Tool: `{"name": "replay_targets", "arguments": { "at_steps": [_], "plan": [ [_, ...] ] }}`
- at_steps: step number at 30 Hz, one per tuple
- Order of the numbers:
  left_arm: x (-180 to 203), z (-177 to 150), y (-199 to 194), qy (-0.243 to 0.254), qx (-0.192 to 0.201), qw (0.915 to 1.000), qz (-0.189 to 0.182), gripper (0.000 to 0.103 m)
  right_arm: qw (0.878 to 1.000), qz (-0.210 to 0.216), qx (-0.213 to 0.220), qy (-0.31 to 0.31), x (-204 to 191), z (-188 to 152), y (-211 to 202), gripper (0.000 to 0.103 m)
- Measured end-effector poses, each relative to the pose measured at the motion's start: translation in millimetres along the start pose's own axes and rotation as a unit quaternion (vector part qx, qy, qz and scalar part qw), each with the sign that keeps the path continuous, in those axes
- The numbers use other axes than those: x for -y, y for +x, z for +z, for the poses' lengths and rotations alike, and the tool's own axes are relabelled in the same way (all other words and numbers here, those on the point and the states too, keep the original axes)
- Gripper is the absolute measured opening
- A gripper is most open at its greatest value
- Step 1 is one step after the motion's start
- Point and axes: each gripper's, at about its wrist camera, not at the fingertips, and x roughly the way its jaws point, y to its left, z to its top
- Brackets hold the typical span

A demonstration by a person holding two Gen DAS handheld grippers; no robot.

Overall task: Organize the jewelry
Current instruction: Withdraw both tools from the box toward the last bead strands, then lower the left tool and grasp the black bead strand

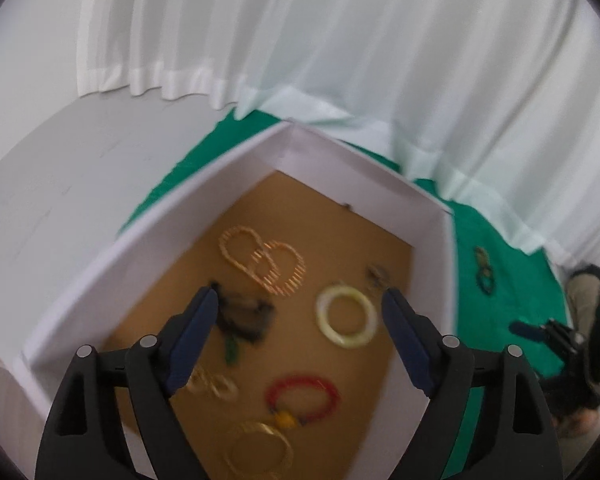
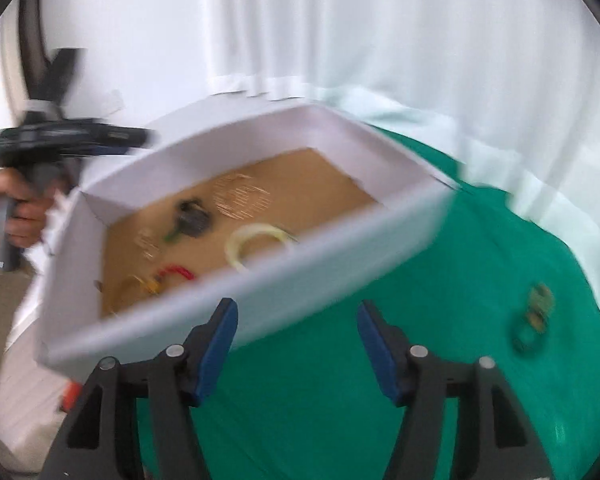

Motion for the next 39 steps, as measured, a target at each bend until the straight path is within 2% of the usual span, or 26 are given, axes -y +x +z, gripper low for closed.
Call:
{"name": "replay_targets", "arguments": {
  "at_steps": [4, 7, 10, 13, 16, 23, 31, 39],
  "plan": [
    [43.5, -42.7, -37.1, 0.038, 0.023, 0.9988, -0.021, 0.088, 0.997, -0.045, 0.010, 0.069, 32.7, -61.8, -26.0, 0.063],
    [78.2, -71.7, -50.0, 0.064, 0.030, 0.9965, -0.045, 0.093, 0.988, -0.101, 0.021, 0.118, 49.7, -113.1, -42.2, 0.063],
    [112.2, -99.3, -44.6, 0.078, 0.009, 0.9931, -0.086, 0.093, 0.979, -0.130, 0.020, 0.157, 64.9, -149.8, -50.5, 0.063],
    [140.0, -120.3, -25.7, 0.093, -0.020, 0.9892, -0.112, 0.093, 0.974, -0.138, 0.008, 0.182, 75.5, -178.2, -56.9, 0.063],
    [164.2, -138.8, -3.6, 0.106, -0.051, 0.9852, -0.124, 0.093, 0.971, -0.151, 0.009, 0.183, 75.7, -193.5, -64.5, 0.063],
    [203.4, -166.4, 23.5, 0.153, -0.092, 0.9767, -0.119, 0.093, 0.969, -0.167, 0.032, 0.181, 70.8, -208.0, -72.3, 0.063],
    [225.4, -166.1, 32.9, 0.179, -0.105, 0.9726, -0.105, 0.093, 0.961, -0.161, 0.033, 0.221, 91.1, -227.8, -71.1, 0.063],
    [255.4, -147.6, 51.6, 0.207, -0.113, 0.9660, -0.106, 0.093, 0.958, -0.162, 0.037, 0.233, 103.3, -239.0, -75.6, 0.063]
  ]
}}
